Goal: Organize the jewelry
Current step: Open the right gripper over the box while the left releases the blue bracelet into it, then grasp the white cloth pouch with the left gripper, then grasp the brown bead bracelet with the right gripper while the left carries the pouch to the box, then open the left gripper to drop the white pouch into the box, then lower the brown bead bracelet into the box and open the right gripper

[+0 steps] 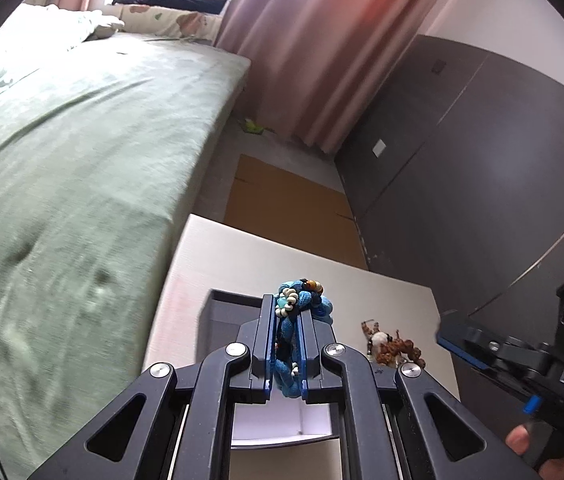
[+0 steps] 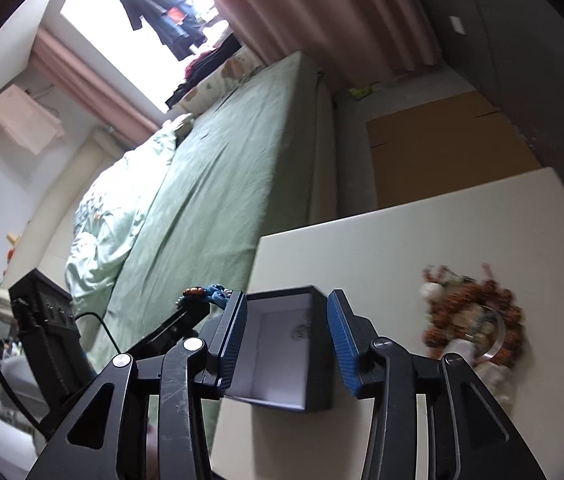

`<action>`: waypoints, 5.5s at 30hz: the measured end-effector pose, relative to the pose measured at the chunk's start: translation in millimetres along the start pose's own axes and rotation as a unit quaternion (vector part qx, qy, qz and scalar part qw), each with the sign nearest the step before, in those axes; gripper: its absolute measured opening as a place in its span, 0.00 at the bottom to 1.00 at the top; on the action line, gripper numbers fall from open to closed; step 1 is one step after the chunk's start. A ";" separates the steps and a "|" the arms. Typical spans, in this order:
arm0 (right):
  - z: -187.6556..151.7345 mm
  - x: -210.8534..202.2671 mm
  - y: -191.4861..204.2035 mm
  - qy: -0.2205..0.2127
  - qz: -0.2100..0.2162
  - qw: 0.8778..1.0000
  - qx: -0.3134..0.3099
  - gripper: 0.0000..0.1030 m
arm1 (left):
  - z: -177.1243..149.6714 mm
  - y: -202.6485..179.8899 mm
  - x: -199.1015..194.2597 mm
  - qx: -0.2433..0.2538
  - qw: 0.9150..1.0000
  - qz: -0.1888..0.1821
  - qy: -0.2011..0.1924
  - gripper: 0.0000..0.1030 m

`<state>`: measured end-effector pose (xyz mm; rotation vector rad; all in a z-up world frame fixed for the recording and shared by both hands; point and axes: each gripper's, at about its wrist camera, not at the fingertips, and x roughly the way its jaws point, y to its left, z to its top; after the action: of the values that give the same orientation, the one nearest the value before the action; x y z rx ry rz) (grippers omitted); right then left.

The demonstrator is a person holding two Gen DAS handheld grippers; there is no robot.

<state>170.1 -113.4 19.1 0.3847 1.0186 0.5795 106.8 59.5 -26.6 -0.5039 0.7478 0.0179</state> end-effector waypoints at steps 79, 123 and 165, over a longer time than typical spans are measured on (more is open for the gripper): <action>-39.8 9.7 -140.9 0.054 -0.097 0.976 0.190 0.45 | -51.9 -89.1 29.4 0.116 0.991 -0.056 0.048 0.00; -29.3 -48.4 -71.6 -0.060 0.105 0.982 0.144 0.19 | -2.2 -16.2 -19.4 0.030 0.999 0.008 -0.042 0.00; -38.1 43.3 30.6 0.010 0.202 0.978 0.043 0.19 | 11.8 57.5 -43.8 -0.091 0.995 -0.004 -0.030 0.74</action>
<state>145.6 -61.3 -11.7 0.6728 0.9917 0.9076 71.1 122.5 -15.4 -0.6775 0.6879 0.0933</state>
